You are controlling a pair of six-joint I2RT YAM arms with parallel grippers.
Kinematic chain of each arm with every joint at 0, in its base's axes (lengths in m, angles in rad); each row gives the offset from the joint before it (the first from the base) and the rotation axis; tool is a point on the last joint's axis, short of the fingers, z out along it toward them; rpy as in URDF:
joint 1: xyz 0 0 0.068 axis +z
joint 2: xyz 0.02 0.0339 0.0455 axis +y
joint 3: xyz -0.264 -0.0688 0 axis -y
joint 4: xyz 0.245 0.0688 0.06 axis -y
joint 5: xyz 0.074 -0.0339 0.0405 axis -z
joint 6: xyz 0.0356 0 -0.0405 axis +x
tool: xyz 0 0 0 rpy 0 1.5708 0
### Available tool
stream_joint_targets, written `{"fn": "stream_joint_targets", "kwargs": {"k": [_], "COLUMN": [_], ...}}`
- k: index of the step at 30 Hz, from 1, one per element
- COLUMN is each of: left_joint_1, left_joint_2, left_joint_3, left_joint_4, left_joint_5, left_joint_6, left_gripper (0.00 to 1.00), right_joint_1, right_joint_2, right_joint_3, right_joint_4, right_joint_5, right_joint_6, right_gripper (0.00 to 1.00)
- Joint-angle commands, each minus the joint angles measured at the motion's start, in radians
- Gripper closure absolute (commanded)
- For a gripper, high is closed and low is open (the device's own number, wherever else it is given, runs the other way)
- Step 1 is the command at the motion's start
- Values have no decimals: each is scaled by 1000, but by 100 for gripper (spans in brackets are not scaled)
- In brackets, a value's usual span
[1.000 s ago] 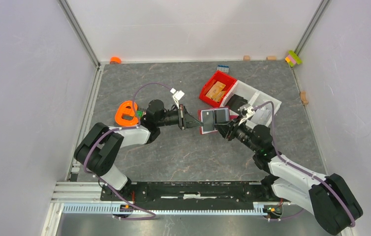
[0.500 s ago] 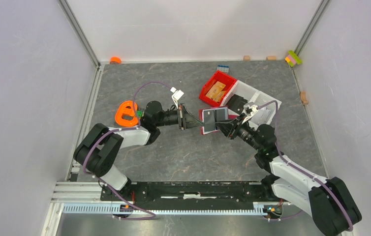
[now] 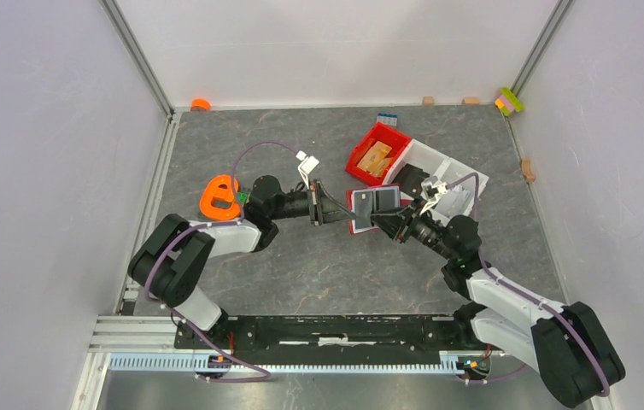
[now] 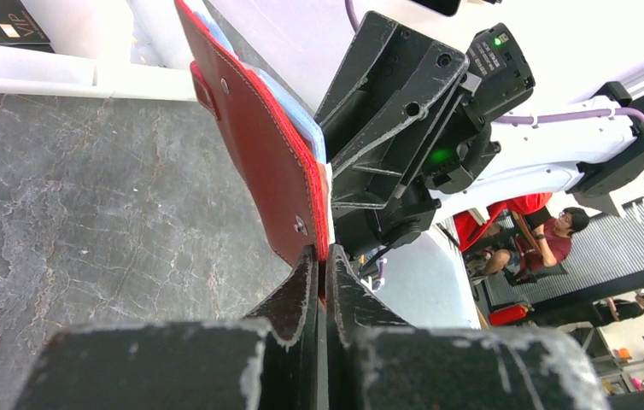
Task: Take the credit cards out of the card holder
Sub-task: Remove the credit card from the card holder.
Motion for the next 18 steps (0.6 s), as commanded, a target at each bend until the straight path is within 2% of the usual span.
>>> {"fn": "stream_joint_targets", "kwargs": {"k": [1,9,18], "left_joint_1": [-9,-9,-9], "left_joint_2": [8,-3,29], "left_joint_3": [12,2,-12], "left_joint_4": [63,96,299], "left_joint_5": [17,33,75], "left_joint_6": [-14,-26,-140], "left_gripper": [98,98,98], "right_joint_1": [-1,-8,-49], "right_joint_2": [29,76,82], "right_joint_3": [21,5,-25], "right_joint_4": [121,231,344], "right_joint_5": [-93,-148,-199], "right_joint_6": [59,140,235], "right_gripper": [72,74,74]}}
